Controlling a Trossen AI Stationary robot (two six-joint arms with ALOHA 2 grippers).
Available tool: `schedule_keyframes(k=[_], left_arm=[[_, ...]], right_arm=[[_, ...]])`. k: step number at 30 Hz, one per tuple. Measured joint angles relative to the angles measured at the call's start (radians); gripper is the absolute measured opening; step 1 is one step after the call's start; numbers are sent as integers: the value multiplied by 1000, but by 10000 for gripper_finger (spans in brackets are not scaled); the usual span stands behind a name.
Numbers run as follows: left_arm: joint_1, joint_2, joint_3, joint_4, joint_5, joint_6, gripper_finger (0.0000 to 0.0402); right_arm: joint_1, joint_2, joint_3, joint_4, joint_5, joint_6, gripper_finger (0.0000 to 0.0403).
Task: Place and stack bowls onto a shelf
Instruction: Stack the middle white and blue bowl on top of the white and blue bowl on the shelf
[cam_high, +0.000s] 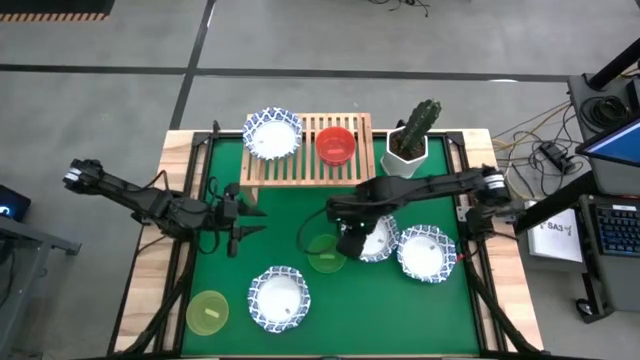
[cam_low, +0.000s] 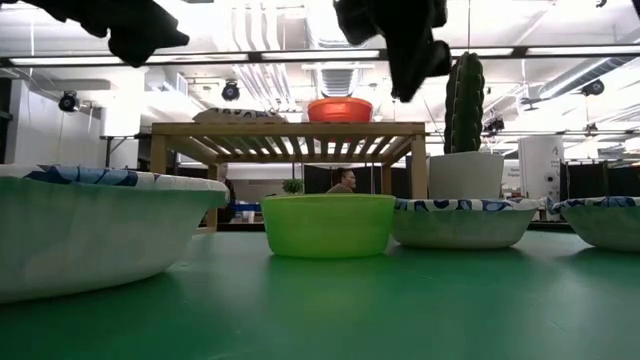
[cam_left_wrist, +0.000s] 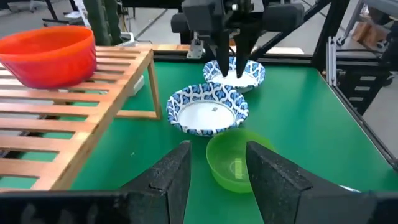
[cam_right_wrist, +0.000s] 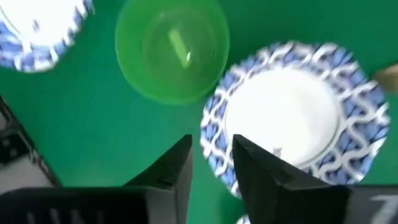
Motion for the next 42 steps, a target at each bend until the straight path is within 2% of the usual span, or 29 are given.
schedule_keyframes(k=[7, 14, 17, 23, 30, 42], left_arm=[[0, 3, -2, -45, 1, -28, 136], [0, 0, -1, -49, 1, -33, 136], [0, 0, -1, -48, 1, -32, 136], [0, 1, -1, -48, 1, -30, 136], [0, 2, -1, -48, 1, -29, 136], [0, 2, 0, -47, 1, -29, 136]], right_arm=[[38, 94, 3, -57, -15, -38, 140], [120, 160, 2, -62, -15, -110, 144], [152, 171, 2, -62, -10, -201, 144], [223, 172, -5, -61, 172, -303, 144], [226, 179, -25, -39, 191, -260, 135], [227, 179, -200, 77, 200, -171, 108]])
